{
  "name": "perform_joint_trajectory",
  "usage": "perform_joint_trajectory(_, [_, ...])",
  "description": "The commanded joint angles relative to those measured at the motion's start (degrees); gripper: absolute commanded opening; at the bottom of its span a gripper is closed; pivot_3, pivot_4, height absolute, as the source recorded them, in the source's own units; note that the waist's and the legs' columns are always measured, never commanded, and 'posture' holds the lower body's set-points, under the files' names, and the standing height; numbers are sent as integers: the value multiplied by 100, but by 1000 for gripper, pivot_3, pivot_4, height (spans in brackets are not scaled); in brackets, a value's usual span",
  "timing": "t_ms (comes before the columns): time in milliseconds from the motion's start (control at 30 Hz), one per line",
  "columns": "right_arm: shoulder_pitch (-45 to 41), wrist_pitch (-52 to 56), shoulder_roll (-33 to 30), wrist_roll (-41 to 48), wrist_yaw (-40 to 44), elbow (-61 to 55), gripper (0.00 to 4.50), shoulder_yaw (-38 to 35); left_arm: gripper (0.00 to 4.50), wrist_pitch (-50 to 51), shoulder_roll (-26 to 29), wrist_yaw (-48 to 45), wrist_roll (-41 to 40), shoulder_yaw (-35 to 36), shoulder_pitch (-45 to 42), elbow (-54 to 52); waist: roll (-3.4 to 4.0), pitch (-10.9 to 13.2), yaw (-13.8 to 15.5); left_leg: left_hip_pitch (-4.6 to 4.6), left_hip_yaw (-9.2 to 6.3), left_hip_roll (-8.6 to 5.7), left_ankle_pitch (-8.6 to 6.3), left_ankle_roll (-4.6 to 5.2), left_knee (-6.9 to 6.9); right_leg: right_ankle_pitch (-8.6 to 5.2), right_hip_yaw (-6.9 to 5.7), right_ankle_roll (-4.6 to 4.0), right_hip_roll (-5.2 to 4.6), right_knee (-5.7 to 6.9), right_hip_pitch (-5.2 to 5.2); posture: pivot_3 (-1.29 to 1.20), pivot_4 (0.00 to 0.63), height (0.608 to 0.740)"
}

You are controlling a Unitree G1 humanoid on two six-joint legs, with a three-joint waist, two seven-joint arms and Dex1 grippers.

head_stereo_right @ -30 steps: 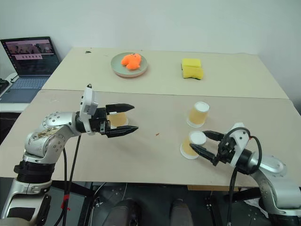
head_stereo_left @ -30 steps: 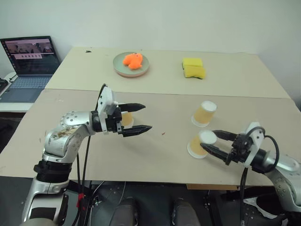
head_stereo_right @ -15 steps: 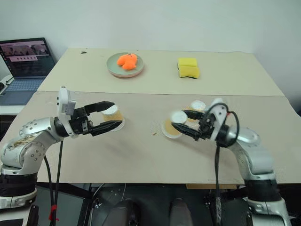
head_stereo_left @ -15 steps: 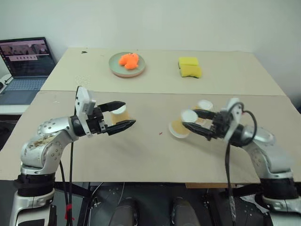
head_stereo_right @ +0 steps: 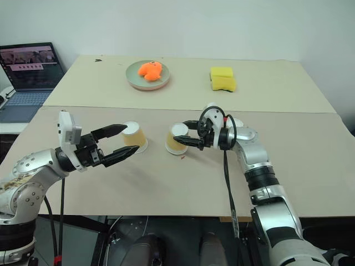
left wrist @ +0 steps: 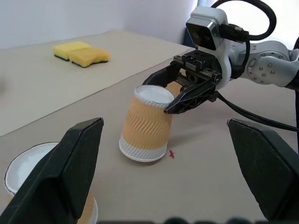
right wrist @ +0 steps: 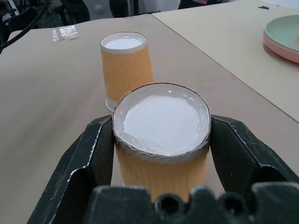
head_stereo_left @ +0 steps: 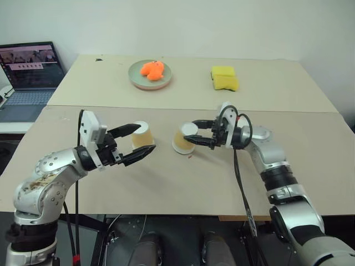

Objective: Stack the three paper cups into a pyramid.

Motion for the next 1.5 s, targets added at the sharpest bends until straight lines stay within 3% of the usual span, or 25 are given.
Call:
perform_joint_trajectory(33, [-206,-198,55,-35,157,245,3773,-128,4500,-52,28,93,-120,105,7,-261,0,0,3,0,0,0,0,0,0,0,0,0,0,0,-1,0,150,673])
perform_joint_trajectory(133, [-261,-19,75,31,198,313,4454,-223,4500,-99,1,105,-125,8,-30,-258,1,1,2,-2,1,-1,0,0,1,0,1,0,0,1,-2,0,150,673])
perform_joint_trajectory(533, [509,1920,-630,1152,-12,-1967,4454,-1128,4500,-276,-250,-270,47,-659,-717,385,1,1,29,-55,6,-1,4,-7,4,1,6,-2,-1,36,-65,0,150,673])
perform_joint_trajectory(800, [1775,3044,-1281,2198,-1237,-4395,4454,-2552,4500,-510,-464,-881,250,-1243,-1498,1002,-2,2,82,-58,10,-5,0,0,5,1,9,-1,-3,25,-65,0,150,673])
perform_joint_trajectory(1033, [2831,2899,-1731,1965,-2255,-4985,4454,-3757,4500,-591,-465,-1295,327,-1356,-1997,1375,-4,3,100,-50,15,-4,-9,18,5,1,16,-1,-2,21,-62,0,150,673])
perform_joint_trajectory(1233, [3573,1955,-1765,712,-2558,-4462,4454,-3066,4500,-687,-587,-1512,450,-1519,-2190,1617,-5,2,80,-48,21,-6,-10,20,5,1,23,-1,-1,20,-62,0,150,673])
perform_joint_trajectory(1500, [3123,946,-1560,48,-2518,-3222,4454,-2209,4500,-689,-717,-1542,533,-1529,-2242,1631,-5,3,14,-46,26,-4,-8,17,5,1,30,0,1,22,-66,0,150,673])
